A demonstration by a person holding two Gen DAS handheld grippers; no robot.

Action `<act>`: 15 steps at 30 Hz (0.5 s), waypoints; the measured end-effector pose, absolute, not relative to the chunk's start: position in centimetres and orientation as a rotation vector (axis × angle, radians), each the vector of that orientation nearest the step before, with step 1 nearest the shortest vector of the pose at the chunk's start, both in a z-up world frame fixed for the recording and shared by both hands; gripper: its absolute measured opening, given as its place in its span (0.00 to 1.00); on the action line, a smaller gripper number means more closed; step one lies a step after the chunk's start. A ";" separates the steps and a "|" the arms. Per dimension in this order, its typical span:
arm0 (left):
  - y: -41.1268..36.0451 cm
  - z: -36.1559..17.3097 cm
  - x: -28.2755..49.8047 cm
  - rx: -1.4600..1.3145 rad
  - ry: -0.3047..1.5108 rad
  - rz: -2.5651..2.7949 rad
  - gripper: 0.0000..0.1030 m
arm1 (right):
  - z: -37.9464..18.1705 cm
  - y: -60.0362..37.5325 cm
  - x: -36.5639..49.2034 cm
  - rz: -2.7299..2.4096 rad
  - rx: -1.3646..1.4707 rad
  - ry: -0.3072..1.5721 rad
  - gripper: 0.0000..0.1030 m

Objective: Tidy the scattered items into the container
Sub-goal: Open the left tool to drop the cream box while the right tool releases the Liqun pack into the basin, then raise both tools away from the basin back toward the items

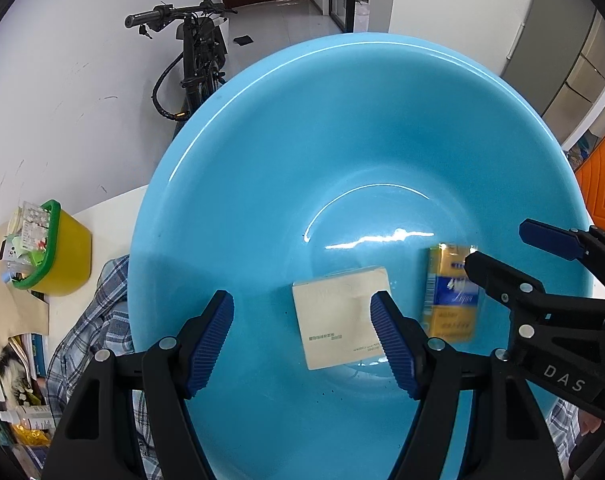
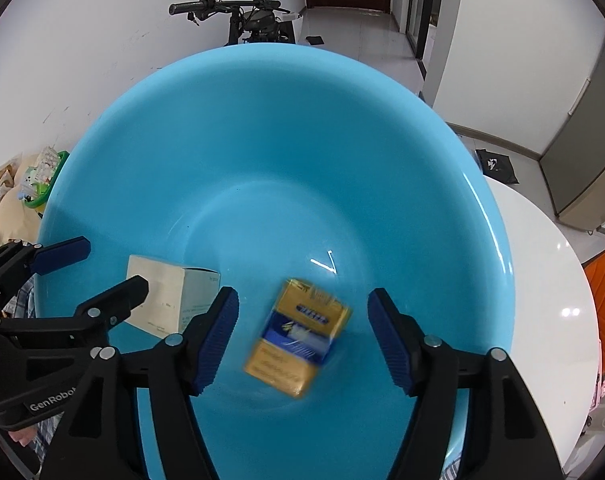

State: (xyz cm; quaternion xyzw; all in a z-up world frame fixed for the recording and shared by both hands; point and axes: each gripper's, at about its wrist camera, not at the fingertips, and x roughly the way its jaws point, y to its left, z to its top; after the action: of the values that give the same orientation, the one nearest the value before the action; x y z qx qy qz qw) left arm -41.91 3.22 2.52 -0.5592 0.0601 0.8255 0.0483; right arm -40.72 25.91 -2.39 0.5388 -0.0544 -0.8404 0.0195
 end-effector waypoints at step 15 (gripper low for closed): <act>2.2 6.4 -39.1 -1.195 0.154 2.778 0.84 | 1.4 25.7 -37.7 -2.851 1.246 -0.124 0.92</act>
State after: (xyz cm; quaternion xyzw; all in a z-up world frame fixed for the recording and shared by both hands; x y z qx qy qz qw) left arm -39.14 2.15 6.38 -0.3939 0.0507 0.9160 0.0569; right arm -37.68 25.70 1.36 0.4002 -0.0397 -0.9155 0.0136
